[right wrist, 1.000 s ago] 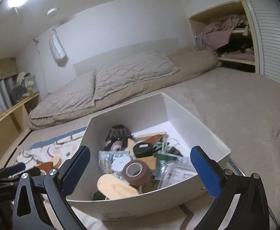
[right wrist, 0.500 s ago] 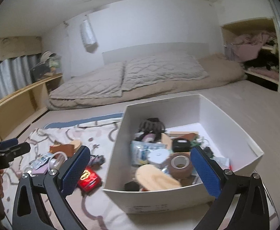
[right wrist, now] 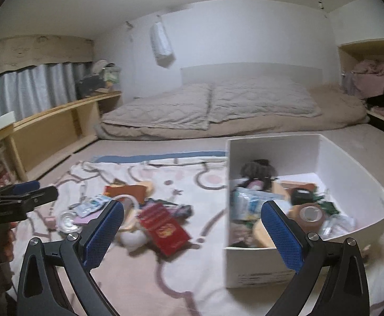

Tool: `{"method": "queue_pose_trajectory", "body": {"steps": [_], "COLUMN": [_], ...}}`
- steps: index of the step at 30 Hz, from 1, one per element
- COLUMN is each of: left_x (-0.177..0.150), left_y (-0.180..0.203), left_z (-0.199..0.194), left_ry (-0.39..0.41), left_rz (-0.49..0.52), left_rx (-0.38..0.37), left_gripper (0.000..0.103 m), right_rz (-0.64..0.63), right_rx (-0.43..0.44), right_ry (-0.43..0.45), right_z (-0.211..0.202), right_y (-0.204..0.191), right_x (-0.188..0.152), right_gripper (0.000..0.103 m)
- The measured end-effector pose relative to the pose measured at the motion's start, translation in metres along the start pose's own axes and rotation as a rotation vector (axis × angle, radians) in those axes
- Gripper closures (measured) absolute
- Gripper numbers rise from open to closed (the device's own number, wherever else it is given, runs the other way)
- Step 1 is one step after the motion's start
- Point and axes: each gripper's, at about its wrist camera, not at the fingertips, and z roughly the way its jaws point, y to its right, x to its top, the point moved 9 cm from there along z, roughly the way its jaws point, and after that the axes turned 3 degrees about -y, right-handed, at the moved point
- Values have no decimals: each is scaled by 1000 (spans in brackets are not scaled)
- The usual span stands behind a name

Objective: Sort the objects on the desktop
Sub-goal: 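Move both tools away from the box back toward the pile on the bed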

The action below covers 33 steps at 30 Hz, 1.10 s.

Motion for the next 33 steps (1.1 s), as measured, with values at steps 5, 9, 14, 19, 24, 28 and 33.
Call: {"method": "queue_pose_trajectory", "body": {"steps": [5, 9, 14, 19, 24, 28, 33], "left_x": [-7, -15, -23, -26, -38, -51, -69], "left_y": [-15, -29, -53, -77, -103, -125, -146], "left_z": [-3, -1, -2, -1, 13, 25, 42], "left_ry": [-7, -17, -33, -38, -101, -159, -241], "left_rz": [-51, -73, -134, -166, -227, -267, -324], "left_rx": [-19, 1, 23, 91, 144, 187, 209], "left_gripper": [1, 1, 1, 1, 1, 1, 1], "right_rz": [-70, -139, -163, -173, -178, -192, -173], "right_rx": [38, 42, 53, 57, 72, 79, 103], "right_ry": [10, 3, -31, -61, -103, -152, -208], "right_z": [1, 5, 11, 15, 23, 33, 46], "right_y": [-30, -49, -57, -59, -65, -73, -85], "right_x": [-7, -18, -30, -39, -51, -63, -72], "right_gripper": [0, 0, 0, 0, 0, 0, 0]}}
